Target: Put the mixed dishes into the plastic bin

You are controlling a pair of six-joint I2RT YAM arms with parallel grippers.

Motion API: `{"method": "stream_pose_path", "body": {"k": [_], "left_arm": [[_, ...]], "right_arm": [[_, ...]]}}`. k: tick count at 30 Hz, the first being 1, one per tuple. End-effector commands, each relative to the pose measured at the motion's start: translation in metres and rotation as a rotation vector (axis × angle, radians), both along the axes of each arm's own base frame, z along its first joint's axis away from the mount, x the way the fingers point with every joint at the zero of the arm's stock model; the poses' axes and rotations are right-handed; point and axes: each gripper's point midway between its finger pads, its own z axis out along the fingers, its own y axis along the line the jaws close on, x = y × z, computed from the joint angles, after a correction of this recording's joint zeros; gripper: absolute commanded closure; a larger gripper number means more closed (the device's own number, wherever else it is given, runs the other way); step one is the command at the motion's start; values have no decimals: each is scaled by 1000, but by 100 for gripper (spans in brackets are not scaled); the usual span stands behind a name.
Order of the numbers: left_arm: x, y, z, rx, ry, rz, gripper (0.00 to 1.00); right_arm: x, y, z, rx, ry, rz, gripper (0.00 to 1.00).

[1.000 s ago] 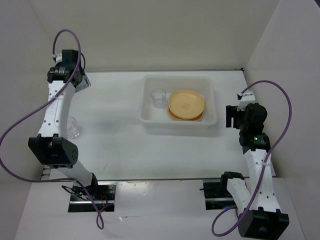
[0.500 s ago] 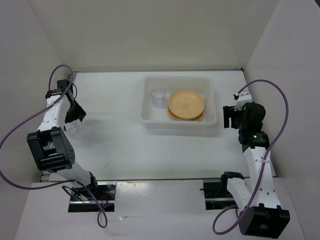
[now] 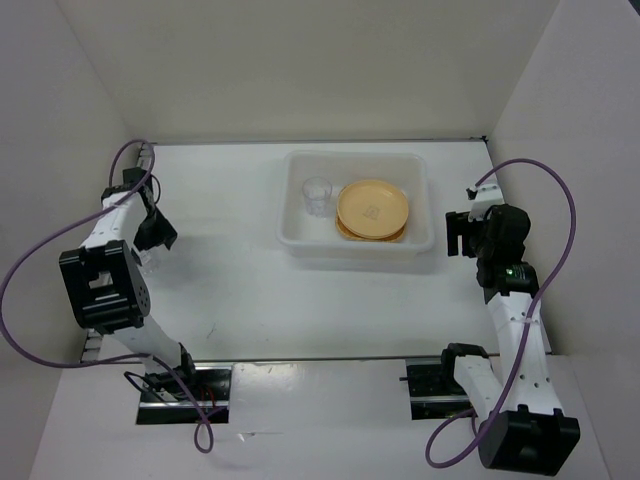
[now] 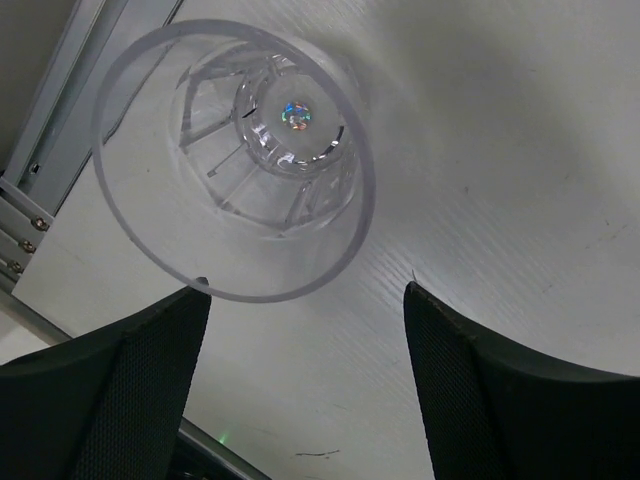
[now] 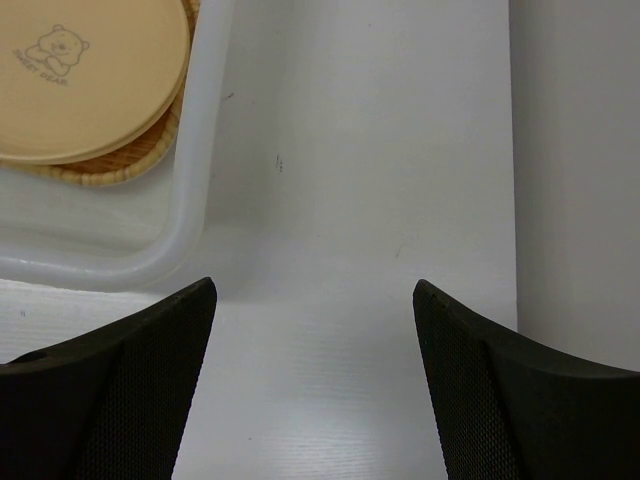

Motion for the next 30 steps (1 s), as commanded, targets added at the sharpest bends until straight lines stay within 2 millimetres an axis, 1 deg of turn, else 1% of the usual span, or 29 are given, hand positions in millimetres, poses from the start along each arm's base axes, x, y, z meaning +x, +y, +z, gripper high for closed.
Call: {"method": "stream_pose_path", "body": {"k": [1,3,4,7,8,9,11,12,13,14,15,16,17,20,21,23,24,27,28,29,30], "left_arm": [[1,5,-19,2,32,-12,16],[0,6,-27,4,57,-10,18],[2,7,-26,7,47,-10,18],[1,8,-32,10,68,-8,19],[4,9,-29,13,57,-7,19],[2,8,-29,10,66,-8,19],[8,9,-17,12,30,-9,20],[8,6,-10,3,19,-13,20],[9,7,-3,6,9,-13,20],[17,9,15,20,-38,-12,22],[20,10,25,28,-63,-12,22],[27,11,45,37,-111,-24,22],[31,12,57,47,-134,-33,23],[40,12,79,46,-175,-58,23],[46,14,90,52,-192,-58,23],[53,14,91,46,-196,-71,23],[53,15,91,49,-193,-79,23],[58,18,72,46,-158,-75,23],[59,20,65,50,-144,-72,23],[57,19,53,39,-112,-72,24],[59,21,50,47,-109,-69,24]], "right_arm": [[5,2,5,-9,-29,12,16],[6,2,3,-8,-20,13,16],[6,2,3,-8,-20,13,16],[6,0,3,-12,-19,4,16],[6,0,3,-12,-19,4,16],[6,0,3,-12,-19,4,16],[6,0,3,-12,-19,4,16],[6,0,3,-12,-19,4,16],[5,0,-1,-11,-10,4,16],[5,0,-1,-11,-10,4,16],[5,0,-1,-11,-10,4,16],[5,0,-1,-11,-10,4,16],[5,0,-1,-11,-10,4,16],[5,1,-1,-15,-10,17,16],[5,1,-1,-15,-10,17,16],[6,1,-4,-13,1,17,16],[6,1,-4,-13,1,17,16],[7,1,-7,-12,10,17,16],[7,1,-7,-12,10,17,16],[7,1,-7,-12,10,17,16],[7,1,-7,-12,10,17,16]]}}
